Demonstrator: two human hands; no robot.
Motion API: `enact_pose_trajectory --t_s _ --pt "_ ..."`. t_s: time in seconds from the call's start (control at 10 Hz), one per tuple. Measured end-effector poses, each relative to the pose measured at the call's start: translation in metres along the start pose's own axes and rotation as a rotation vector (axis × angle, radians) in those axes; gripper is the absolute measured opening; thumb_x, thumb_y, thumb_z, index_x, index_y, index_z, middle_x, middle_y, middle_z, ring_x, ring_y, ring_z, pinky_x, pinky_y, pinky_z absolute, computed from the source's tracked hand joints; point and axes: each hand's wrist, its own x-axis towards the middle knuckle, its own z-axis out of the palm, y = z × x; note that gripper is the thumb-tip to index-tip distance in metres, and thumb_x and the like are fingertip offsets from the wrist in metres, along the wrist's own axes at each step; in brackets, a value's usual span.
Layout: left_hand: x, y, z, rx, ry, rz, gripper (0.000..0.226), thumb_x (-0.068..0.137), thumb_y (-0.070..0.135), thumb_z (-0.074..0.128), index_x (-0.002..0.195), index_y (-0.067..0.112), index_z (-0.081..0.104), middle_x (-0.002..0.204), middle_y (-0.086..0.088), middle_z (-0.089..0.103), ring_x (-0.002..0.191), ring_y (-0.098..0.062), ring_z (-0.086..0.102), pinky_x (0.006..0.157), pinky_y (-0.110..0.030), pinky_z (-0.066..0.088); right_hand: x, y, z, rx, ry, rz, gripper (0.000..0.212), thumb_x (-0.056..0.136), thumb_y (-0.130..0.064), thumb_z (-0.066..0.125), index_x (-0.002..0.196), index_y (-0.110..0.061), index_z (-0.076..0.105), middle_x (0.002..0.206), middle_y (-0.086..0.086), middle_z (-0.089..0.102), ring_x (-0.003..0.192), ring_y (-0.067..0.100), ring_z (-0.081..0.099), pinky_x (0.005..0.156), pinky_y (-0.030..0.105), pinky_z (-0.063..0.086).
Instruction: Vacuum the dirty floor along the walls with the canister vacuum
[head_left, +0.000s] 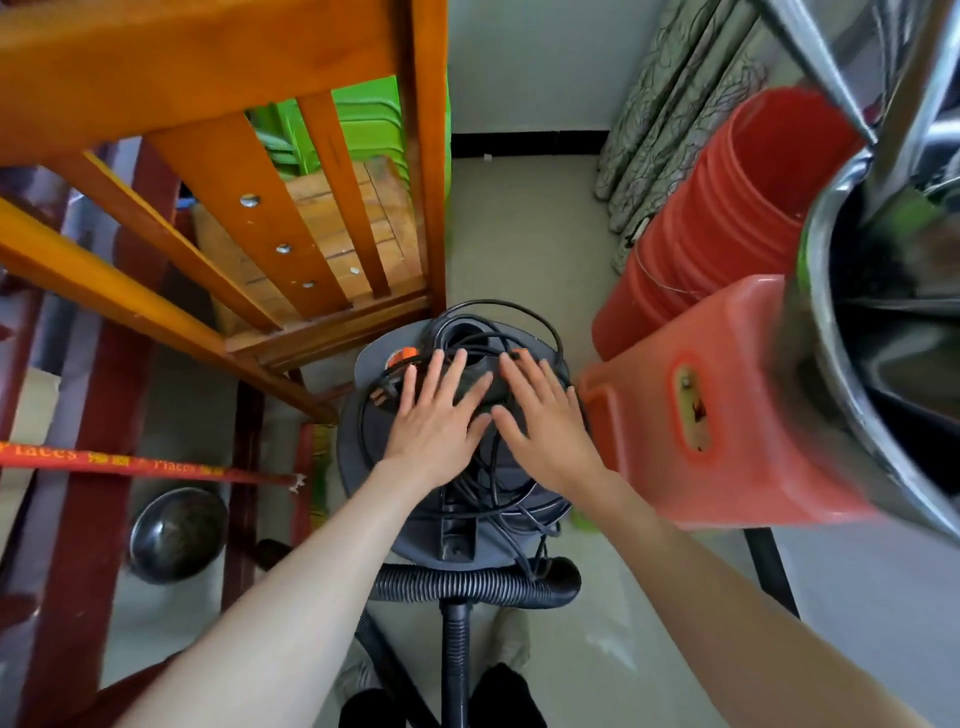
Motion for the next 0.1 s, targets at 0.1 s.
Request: enact_pose_trajectory --t_s 0.1 --pt "-0.0016 -0.0020 0.0168 0.077 -0.007 0.002 0.057 0.098 0.052 0.004 0.151 0.032 0.004 0.158 -0.009 -0.016 0.144 -0.031 -0.019 0.115 -0.050 -0.012 -0.0113 -0.0156 -0.0427 0.492 0.294 -0.002 0.047 0.102 -0.022 0.049 0.146 -0.011 0.040 0.145 -0.001 0.045 0.134 0.004 0.036 0.117 0.027 0.025"
